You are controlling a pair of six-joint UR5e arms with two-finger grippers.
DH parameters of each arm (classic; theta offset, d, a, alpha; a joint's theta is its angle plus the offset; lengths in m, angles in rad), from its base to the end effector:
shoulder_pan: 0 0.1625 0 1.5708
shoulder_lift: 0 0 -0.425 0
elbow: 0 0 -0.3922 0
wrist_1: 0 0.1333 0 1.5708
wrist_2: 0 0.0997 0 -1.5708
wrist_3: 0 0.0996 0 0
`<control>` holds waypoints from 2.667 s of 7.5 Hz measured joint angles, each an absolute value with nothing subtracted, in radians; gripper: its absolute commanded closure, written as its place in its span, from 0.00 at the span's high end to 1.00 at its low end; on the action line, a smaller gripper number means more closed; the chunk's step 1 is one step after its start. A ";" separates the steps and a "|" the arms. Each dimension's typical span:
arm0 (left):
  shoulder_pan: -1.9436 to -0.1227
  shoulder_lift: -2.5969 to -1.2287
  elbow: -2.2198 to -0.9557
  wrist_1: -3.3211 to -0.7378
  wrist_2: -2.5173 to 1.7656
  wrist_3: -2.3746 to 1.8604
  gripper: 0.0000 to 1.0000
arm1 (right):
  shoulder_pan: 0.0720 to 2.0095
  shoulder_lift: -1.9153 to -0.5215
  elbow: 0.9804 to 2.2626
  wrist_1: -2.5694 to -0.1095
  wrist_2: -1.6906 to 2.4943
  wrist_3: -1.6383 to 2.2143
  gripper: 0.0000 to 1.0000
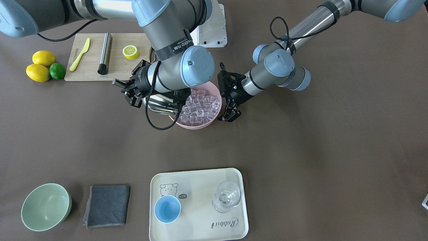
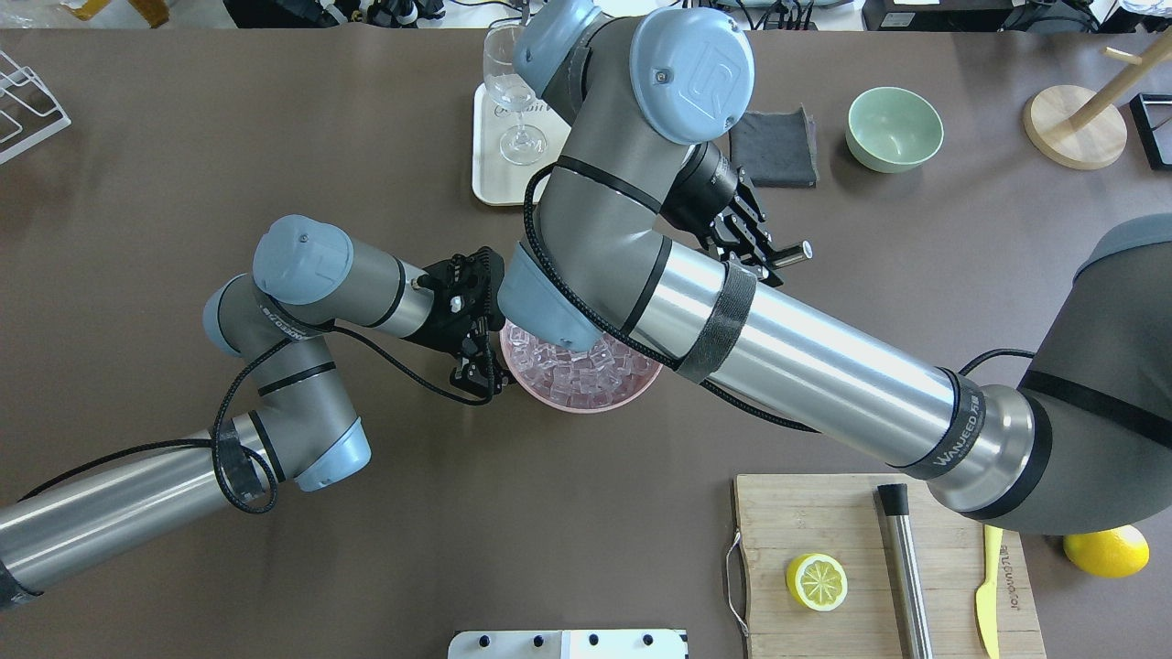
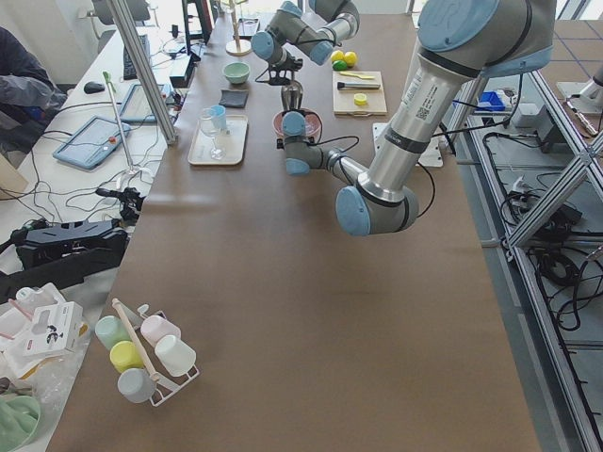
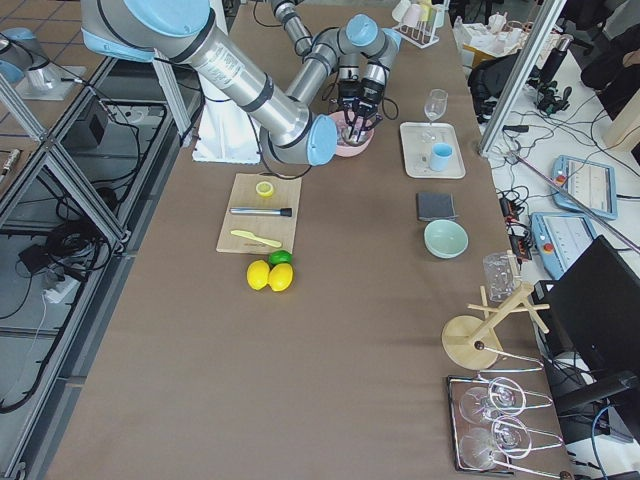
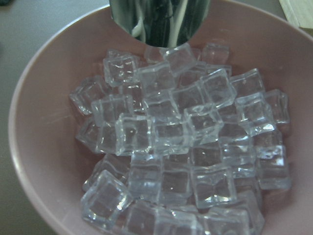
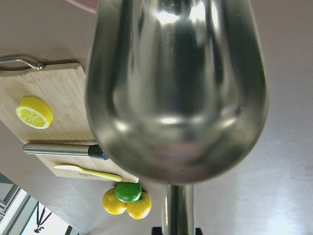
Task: Put ice in cup with scoop
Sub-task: 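Dip the scoop into the ice cubes with the right gripper, then drag the scoop through the ice cubes with the right gripper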
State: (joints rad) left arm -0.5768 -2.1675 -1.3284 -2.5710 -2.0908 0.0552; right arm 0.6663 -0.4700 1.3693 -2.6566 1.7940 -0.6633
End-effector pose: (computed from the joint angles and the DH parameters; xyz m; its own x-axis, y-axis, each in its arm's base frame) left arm 0.5515 -0.4588 0.2992 0.0564 0.9970 -0.0526 -0.1833 0.0621 0.9811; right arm -0.4838 -0.5219 0.1619 0.0247 -0.9580 0.2856 0.9997 0.0222 -0.0122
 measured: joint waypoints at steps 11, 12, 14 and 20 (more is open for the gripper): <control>-0.577 -2.166 -1.328 -2.571 -2.090 0.057 0.98 | 0.646 -0.493 1.376 -2.507 1.836 -0.542 0.00; -0.577 -2.167 -1.328 -2.571 -2.089 0.057 0.98 | 0.646 -0.508 1.393 -2.489 1.841 -0.520 0.00; -0.577 -2.167 -1.328 -2.571 -2.088 0.057 0.98 | 0.645 -0.539 1.426 -2.455 1.859 -0.478 0.00; -0.575 -2.173 -1.323 -2.552 -2.089 0.052 0.98 | 0.644 -0.601 1.525 -2.468 1.866 -0.477 0.00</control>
State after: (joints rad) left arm -0.5747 -2.1731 -1.3230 -2.5517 -2.0886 0.0516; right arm 0.6439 -0.6012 1.5250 -2.4677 1.8664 -0.4771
